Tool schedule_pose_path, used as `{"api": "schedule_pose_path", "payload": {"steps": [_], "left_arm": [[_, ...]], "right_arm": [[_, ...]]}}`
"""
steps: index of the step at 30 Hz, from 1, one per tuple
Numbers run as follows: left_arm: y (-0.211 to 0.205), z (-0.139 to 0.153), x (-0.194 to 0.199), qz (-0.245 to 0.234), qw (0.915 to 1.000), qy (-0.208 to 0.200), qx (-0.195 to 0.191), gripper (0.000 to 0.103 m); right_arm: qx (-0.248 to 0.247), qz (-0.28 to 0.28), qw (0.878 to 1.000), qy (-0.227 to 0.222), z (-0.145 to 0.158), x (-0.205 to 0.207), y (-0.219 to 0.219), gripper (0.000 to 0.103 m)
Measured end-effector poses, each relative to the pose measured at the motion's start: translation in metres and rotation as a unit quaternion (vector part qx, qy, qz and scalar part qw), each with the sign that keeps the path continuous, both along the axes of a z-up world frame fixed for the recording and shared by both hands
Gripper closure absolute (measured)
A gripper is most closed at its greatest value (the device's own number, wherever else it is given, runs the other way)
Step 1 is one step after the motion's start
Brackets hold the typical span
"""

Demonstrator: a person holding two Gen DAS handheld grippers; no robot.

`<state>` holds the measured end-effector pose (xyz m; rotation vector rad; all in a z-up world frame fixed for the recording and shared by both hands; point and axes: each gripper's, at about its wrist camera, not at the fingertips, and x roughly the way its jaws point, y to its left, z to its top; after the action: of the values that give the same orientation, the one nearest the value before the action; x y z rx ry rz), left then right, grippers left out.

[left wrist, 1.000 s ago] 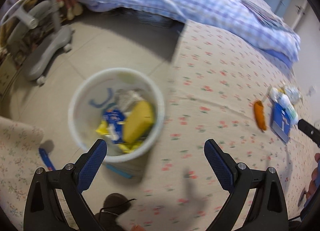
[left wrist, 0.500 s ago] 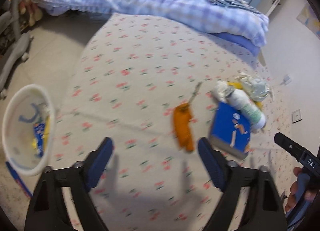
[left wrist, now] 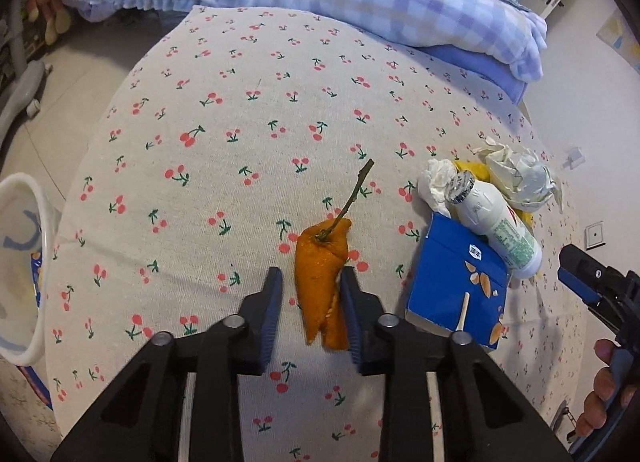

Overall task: Collect trash
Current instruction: 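Grasp the orange peel with left gripper while right gripper grasps white AD bottle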

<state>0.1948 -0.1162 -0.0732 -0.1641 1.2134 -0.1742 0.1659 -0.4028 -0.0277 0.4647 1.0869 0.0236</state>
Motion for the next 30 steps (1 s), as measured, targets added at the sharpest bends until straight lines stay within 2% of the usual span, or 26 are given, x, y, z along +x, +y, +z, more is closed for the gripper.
{"api": "schedule_pose_path", "payload": {"steps": [4, 10, 16, 22, 26, 30], "left_arm": [[0.002, 0.002, 0.001, 0.001, 1.0000, -0.001, 0.005, 0.085], [0.017, 0.010, -0.001, 0.013, 0.9998, -0.008, 0.010, 0.086], [0.036, 0.015, -0.005, 0.023, 0.9996, -0.007, 0.011, 0.086], [0.054, 0.018, -0.013, 0.039, 0.9992, -0.002, 0.009, 0.086], [0.060, 0.021, -0.022, 0.039, 0.9992, -0.003, 0.010, 0.086], [0.067, 0.026, -0.033, 0.040, 0.9992, -0.005, 0.009, 0.086]], "right_arm": [[0.005, 0.006, 1.000, -0.016, 0.002, 0.008, 0.008, 0.047], [0.010, 0.045, 0.998, -0.042, 0.006, 0.025, 0.028, 0.047], [-0.020, 0.091, 0.994, -0.051, -0.003, 0.038, 0.051, 0.047], [-0.055, 0.128, 0.990, -0.024, -0.023, 0.040, 0.069, 0.047], [-0.092, 0.138, 0.986, -0.017, -0.025, 0.034, 0.075, 0.055], [-0.068, 0.127, 0.990, -0.005, -0.021, 0.025, 0.065, 0.059]]}}
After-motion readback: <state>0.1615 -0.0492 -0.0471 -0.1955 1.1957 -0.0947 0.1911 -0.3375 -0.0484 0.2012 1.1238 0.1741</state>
